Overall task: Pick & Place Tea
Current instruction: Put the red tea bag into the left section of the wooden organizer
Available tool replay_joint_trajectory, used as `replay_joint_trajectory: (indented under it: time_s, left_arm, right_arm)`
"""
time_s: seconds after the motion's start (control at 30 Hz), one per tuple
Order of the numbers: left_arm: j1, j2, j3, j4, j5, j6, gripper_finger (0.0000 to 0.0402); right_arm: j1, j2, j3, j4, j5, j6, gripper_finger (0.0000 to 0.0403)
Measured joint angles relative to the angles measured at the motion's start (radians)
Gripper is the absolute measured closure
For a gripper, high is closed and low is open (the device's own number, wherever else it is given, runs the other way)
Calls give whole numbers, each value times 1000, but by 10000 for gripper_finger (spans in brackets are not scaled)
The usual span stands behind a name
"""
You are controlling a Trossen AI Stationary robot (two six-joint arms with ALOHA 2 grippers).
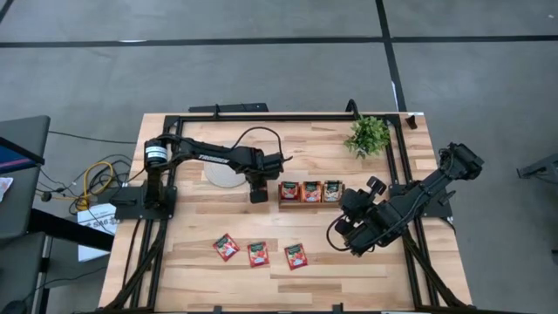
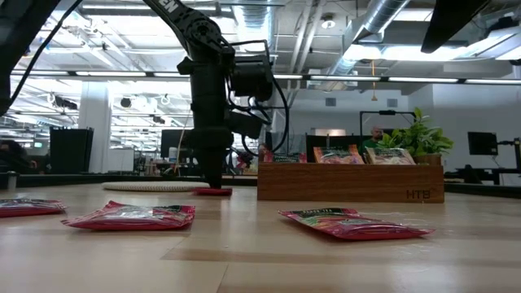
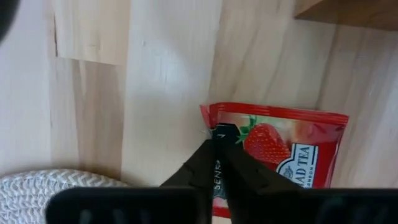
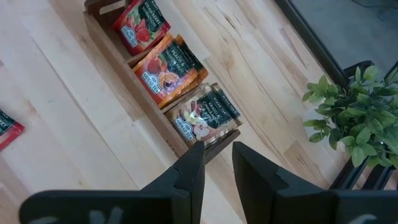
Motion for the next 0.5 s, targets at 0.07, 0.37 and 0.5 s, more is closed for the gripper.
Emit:
replay_joint_trajectory:
  time_s: [0.07,0.37,0.5]
  left_arm:
    - [0,0,0,0,-1,0,396]
    - [0,-70,-7,-16,-26,-4,401]
    - [-1,-127,-6,-56,-35,-7,401]
  right_arm:
    - [0,0,0,0,0,0,327]
    - [0,0,0,0,0,-1,327]
    - [0,0,0,0,0,-1,327]
